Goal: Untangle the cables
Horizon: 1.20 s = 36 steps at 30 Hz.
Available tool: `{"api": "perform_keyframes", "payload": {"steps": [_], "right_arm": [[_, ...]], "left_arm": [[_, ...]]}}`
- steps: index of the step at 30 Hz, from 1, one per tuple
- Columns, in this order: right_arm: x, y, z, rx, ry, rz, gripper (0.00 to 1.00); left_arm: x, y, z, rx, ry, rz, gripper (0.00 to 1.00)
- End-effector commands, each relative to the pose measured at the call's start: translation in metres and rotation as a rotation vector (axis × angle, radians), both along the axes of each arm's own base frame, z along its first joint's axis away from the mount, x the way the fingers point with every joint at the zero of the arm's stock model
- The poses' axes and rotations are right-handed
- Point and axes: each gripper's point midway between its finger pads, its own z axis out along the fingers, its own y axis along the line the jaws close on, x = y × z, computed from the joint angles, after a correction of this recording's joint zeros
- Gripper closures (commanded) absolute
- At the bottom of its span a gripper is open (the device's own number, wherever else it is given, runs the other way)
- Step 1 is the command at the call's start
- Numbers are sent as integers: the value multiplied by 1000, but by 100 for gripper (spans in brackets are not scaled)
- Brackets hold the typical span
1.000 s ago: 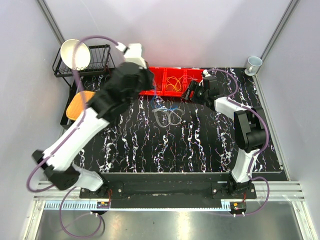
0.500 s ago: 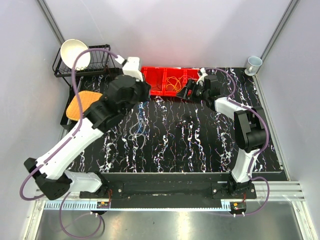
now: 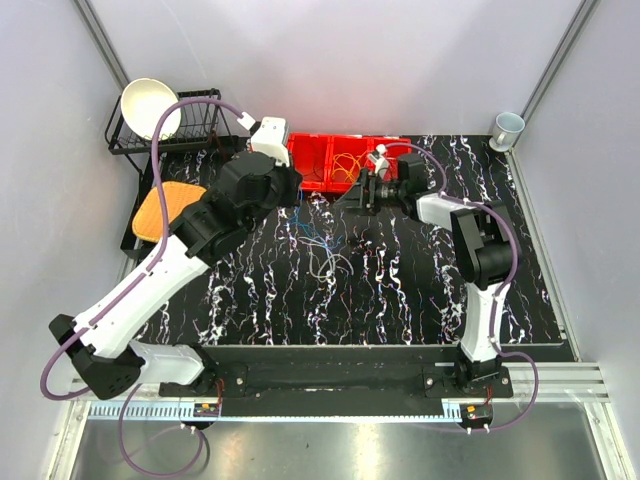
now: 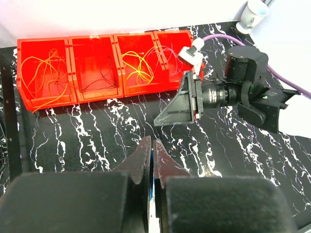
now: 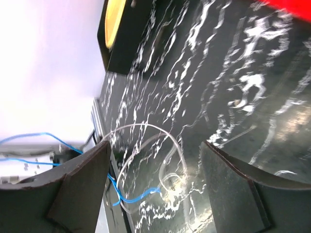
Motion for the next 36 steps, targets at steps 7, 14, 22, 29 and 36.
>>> {"api": "perform_keyframes", "payload": {"steps": [7, 14, 22, 29, 36], "right_arm": [[-25, 54, 1, -159, -86, 186, 20], [-44, 77, -5, -193, -80, 285, 19], [-58, 96, -9, -211, -88, 334, 19], [-65, 112, 0, -189, -107, 349, 20], [-62, 110, -1, -207, -116, 332, 21]], "left_arm": [[-13, 4, 56, -55, -168, -72, 100], [-20, 6, 71, -47, -226, -114, 100], [-19, 5, 75, -26, -236, -123, 100], [-15, 1, 69, -24, -229, -123, 100], [-12, -4, 69, -27, -226, -130, 100]]}}
